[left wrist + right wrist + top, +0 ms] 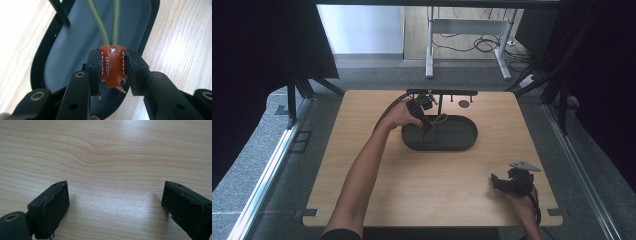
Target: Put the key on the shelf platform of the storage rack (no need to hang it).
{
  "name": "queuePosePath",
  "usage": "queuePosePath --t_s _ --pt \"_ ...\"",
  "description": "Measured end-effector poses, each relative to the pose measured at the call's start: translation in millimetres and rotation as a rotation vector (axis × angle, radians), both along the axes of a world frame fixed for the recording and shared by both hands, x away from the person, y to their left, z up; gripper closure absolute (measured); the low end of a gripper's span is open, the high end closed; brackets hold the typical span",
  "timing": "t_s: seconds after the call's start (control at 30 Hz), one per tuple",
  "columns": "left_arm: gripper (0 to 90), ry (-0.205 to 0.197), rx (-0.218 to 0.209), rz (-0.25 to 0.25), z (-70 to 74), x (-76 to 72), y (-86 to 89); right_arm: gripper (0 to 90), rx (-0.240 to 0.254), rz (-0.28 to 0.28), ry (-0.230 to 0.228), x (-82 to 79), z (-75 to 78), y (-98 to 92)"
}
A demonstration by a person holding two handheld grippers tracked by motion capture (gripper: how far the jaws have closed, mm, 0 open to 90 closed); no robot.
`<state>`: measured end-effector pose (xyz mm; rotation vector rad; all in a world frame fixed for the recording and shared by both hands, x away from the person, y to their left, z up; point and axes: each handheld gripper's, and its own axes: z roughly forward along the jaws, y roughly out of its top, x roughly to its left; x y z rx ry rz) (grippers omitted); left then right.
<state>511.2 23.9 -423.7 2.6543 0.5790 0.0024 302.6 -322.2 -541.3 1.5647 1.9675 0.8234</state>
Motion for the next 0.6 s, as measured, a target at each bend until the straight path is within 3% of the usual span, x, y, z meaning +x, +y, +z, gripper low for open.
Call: queuePosePath --t_s 0.23,0.6 --pt "66.8 -0.002 0.012 0.013 -12.1 0.2 -3.3 7.7 0.002 0.000 0.001 0.0 0.0 0.0" --pt "64.4 0.002 -0.014 0.019 -14.8 -2.2 3.1 7.9 0.002 -0.001 0.001 0.0 0.0 0.0"
